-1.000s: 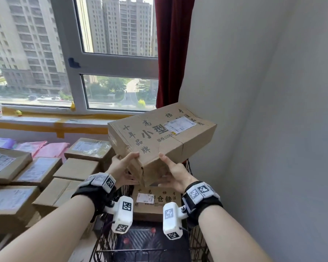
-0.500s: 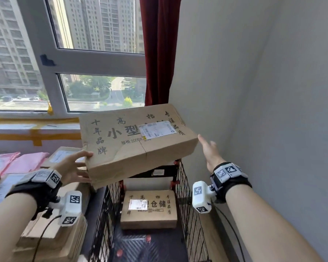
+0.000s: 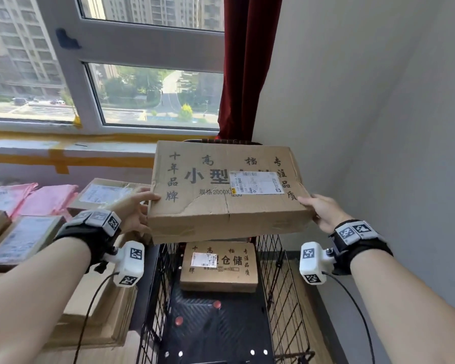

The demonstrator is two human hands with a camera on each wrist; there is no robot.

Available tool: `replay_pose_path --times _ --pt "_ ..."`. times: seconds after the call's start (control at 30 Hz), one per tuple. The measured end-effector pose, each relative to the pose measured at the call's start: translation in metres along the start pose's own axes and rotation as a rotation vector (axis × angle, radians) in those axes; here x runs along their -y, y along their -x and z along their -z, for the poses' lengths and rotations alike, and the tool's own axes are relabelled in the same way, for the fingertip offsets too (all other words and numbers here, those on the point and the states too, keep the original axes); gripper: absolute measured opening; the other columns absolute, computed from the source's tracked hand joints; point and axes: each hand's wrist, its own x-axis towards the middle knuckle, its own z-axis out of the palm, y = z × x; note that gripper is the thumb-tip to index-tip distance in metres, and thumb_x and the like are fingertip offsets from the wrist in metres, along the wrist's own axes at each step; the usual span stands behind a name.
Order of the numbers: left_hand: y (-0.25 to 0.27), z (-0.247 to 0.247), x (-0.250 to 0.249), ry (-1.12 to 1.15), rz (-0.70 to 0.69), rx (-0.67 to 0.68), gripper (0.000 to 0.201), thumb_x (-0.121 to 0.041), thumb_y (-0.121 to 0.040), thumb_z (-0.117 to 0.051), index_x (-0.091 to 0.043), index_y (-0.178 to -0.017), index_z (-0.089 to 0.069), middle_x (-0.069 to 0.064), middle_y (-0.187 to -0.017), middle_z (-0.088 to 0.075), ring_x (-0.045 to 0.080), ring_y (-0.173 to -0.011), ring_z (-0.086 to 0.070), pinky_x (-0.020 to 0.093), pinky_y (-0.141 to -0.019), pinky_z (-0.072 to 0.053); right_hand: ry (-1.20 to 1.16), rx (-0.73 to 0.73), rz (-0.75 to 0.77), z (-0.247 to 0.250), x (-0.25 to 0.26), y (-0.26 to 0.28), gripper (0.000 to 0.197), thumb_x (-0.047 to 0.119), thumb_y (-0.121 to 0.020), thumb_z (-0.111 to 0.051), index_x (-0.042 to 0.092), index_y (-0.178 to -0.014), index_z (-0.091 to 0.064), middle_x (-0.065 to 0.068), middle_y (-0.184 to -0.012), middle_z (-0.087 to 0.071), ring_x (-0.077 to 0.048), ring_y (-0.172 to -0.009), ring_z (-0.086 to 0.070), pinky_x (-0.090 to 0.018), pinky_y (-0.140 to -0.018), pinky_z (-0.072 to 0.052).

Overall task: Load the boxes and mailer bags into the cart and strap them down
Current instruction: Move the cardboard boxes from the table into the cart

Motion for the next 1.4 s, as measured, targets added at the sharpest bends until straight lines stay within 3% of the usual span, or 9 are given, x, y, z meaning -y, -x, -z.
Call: replay_pose_path --times 0.13,0.4,0.57,0.73,0.87,1.03,1.17,1.3,1.4 --pt "-0.018 -0.018 0.007 -0.047 0.031 0.012 0.029 -0.019 -0.091 -0.055 -0.023 -0.118 -0.047 0.015 -0.112 -0.057 0.036 -0.099 -0.057 0.06 -0.09 -0.045 -0.009 -0.045 -0.036 0.016 -0.024 -0.004 0.039 0.005 -0.084 -0.065 0.001 -0.122 -0.059 -0.008 -0.097 -0.067 -0.017 -0.079 -0.06 -0.026 -0.063 -0.044" --pt "-0.036 -0.051 0.051 -0.204 0.163 -0.032 0.03 -0.009 -0.093 -0.055 -0.018 -0.122 -0.056 0.013 -0.118 -0.06 0.031 -0.097 -0.06 0.044 -0.073 -0.053 0.036 -0.081 -0.143 0.047 -0.075 -0.006 0.05 0.003 -0.078 -0.071 0.001 -0.126 -0.055 -0.013 -0.109 -0.067 -0.023 -0.091 -0.062 -0.029 -0.066 -0.046" --pt "-0.039 -0.058 0.092 -0.329 0.258 -0.187 0.026 -0.001 -0.091 -0.056 -0.014 -0.114 -0.056 0.016 -0.108 -0.061 0.033 -0.094 -0.058 0.051 -0.086 -0.05 0.1 0.004 -0.195 0.043 -0.103 -0.007 0.043 -0.001 -0.077 -0.072 0.004 -0.118 -0.057 -0.009 -0.092 -0.066 -0.02 -0.081 -0.063 -0.03 -0.066 -0.05" --pt "-0.034 -0.053 0.125 -0.433 0.347 -0.316 0.027 0.001 -0.089 -0.058 -0.006 -0.115 -0.06 0.018 -0.115 -0.061 0.036 -0.107 -0.058 0.056 -0.09 -0.049 0.2 0.08 -0.24 0.033 -0.124 -0.009 0.019 -0.001 -0.076 -0.073 0.006 -0.092 -0.064 -0.009 -0.087 -0.067 -0.02 -0.078 -0.064 -0.03 -0.071 -0.053" --pt "-0.032 -0.051 0.145 -0.488 0.376 -0.393 0.037 0.001 -0.088 -0.06 -0.005 -0.124 -0.059 0.019 -0.121 -0.061 0.038 -0.114 -0.056 0.056 -0.089 -0.05 0.227 0.134 -0.27 0.027 -0.141 -0.012 0.021 -0.001 -0.077 -0.072 0.015 -0.076 -0.058 -0.005 -0.08 -0.065 -0.019 -0.078 -0.064 -0.038 -0.083 -0.054" --pt "-0.027 -0.053 0.153 -0.572 0.382 -0.462 0.039 0.001 -0.089 -0.058 -0.005 -0.128 -0.056 0.02 -0.123 -0.059 0.037 -0.117 -0.053 0.051 -0.091 -0.049 0.245 0.187 -0.327 0.019 -0.169 -0.014 0.02 0.0 -0.076 -0.073 0.009 -0.091 -0.065 -0.01 -0.095 -0.07 -0.023 -0.089 -0.067 -0.036 -0.083 -0.056" --pt "-0.027 -0.05 0.162 -0.644 0.395 -0.465 0.043 0.002 -0.088 -0.058 -0.006 -0.13 -0.055 0.018 -0.125 -0.059 0.036 -0.117 -0.053 0.045 -0.091 -0.048 0.314 0.191 -0.358 0.009 -0.19 -0.011 0.028 0.001 -0.075 -0.072 0.004 -0.102 -0.065 -0.013 -0.104 -0.069 -0.025 -0.097 -0.066 -0.04 -0.094 -0.052" --pt "-0.033 -0.048 0.171 -0.679 0.43 -0.396 0.047 0.001 -0.083 -0.066 -0.004 -0.129 -0.056 0.017 -0.12 -0.062 0.033 -0.109 -0.058 0.043 -0.092 -0.05 0.386 0.184 -0.384 0.0 -0.201 -0.007 0.043 0.006 -0.078 -0.072 0.003 -0.118 -0.056 -0.01 -0.113 -0.064 -0.021 -0.099 -0.06 -0.032 -0.092 -0.049" --pt "-0.037 -0.05 0.174 -0.741 0.48 -0.348 0.06 -0.001 -0.073 -0.077 -0.002 -0.128 -0.054 0.017 -0.122 -0.061 0.033 -0.112 -0.056 0.045 -0.094 -0.049 0.478 0.173 -0.401 -0.006 -0.205 -0.003 0.062 0.018 -0.077 -0.075 0.006 -0.129 -0.043 -0.009 -0.121 -0.055 -0.024 -0.111 -0.053 -0.036 -0.097 -0.041"
